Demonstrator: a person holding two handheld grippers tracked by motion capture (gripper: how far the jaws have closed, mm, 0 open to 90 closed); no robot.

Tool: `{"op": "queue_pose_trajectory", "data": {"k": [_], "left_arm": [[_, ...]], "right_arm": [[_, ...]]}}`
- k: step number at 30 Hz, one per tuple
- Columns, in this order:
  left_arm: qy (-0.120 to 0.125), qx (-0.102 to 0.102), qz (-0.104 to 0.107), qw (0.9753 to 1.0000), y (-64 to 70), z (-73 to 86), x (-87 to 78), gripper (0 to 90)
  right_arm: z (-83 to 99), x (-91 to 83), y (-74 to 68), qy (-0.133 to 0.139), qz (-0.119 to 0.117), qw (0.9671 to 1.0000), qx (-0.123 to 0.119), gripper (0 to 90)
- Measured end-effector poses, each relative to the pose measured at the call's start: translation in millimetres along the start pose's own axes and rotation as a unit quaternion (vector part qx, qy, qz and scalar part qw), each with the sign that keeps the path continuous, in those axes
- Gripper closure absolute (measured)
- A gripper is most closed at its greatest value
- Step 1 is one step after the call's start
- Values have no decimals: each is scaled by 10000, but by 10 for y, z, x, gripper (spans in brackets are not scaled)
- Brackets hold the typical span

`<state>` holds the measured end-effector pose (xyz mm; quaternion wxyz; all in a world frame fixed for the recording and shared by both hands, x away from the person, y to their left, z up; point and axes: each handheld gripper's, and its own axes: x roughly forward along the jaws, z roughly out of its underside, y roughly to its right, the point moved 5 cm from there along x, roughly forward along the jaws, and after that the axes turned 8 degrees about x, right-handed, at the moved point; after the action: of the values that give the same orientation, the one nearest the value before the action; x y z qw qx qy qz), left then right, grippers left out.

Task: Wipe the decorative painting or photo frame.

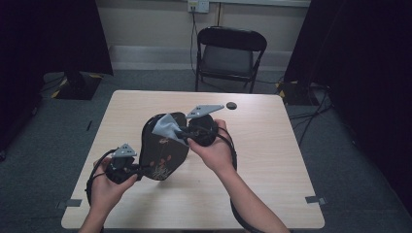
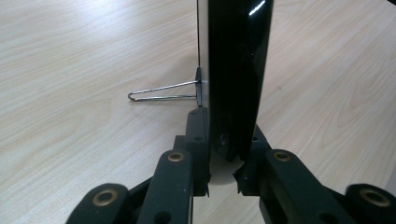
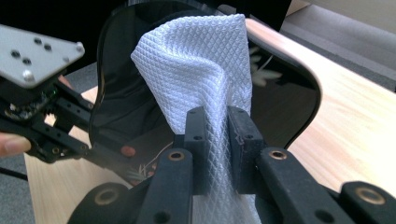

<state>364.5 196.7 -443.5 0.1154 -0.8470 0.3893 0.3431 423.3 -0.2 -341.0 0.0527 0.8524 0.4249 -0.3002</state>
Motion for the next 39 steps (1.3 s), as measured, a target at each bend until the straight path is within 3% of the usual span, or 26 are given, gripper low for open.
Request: {"op": "queue_pose_trajectory", "data": {"k": [19,39], "left_arm": [[0,-8,6,10000,-1,1,0,787],[9,-1,-4,10000,0,1,1,787]], "right_arm": [[534,271,44,-374,-111,9990,205,799],[1145,573,70,-895,-121,9952,390,799]]}}
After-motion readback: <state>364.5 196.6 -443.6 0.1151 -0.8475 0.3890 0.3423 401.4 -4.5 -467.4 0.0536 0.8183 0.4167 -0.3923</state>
